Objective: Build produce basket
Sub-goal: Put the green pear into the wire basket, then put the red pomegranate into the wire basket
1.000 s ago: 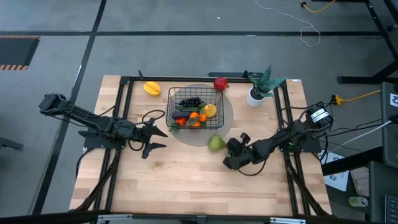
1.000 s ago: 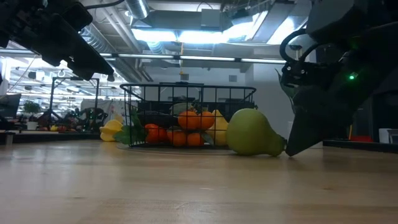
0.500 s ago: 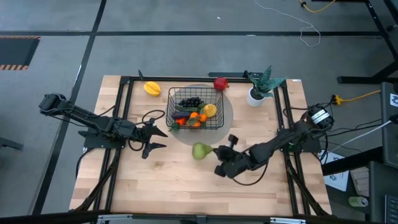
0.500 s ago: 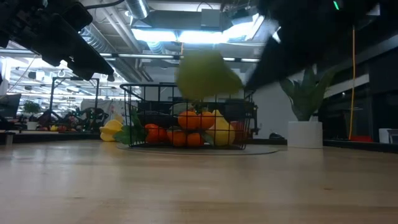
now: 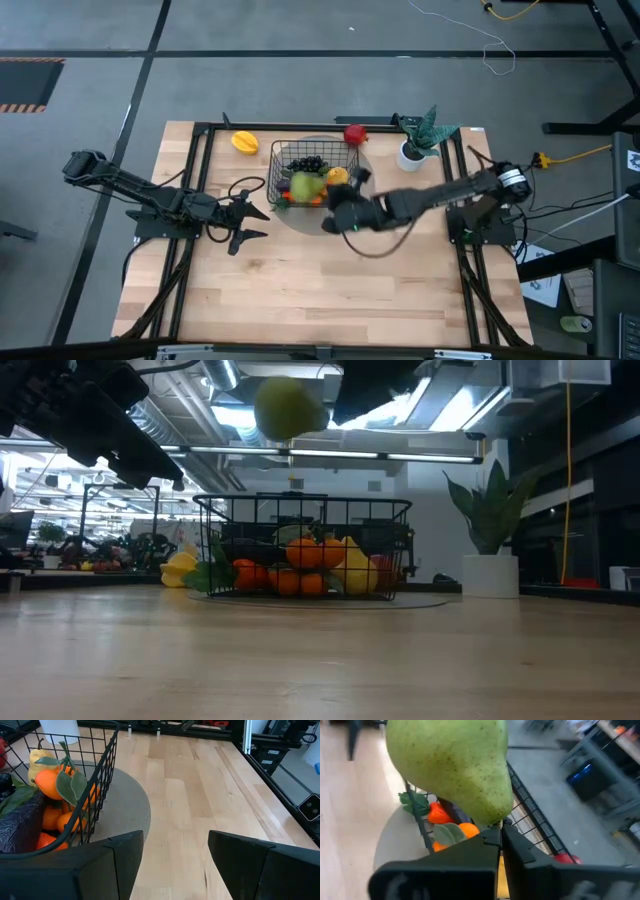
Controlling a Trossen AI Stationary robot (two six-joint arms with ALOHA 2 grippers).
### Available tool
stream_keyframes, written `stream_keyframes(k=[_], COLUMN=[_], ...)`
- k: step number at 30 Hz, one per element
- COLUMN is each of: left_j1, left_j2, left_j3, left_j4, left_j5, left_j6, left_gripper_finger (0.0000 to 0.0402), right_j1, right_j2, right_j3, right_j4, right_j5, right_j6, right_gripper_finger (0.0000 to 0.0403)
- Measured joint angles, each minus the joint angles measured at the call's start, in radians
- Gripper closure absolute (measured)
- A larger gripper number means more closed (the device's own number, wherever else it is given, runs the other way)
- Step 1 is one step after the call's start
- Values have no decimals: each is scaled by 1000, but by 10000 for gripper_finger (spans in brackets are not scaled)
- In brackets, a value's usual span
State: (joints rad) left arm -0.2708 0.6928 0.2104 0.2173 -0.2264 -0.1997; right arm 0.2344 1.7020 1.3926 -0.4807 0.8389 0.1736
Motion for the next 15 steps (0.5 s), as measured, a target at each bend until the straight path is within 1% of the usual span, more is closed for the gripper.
stream_keyframes(k=[4,6,11,15], left_j1=[0,0,0,0], left_j2=[0,0,0,0], left_j3=[0,0,0,0], left_j4=[0,0,0,0], left_j5=[0,0,0,0], left_j6=[0,0,0,0], left_gripper_finger=[189,188,189,188], right_j1=[-95,-133,-200,-223], right_j2=[0,0,0,0], right_j3=[20,28,39,39], right_j4=[3,11,10,-52], right_j5=[-168,-215,-228,-229], right_j6=[-51,-72,-47,-49], right_gripper_finger=[373,353,305,286])
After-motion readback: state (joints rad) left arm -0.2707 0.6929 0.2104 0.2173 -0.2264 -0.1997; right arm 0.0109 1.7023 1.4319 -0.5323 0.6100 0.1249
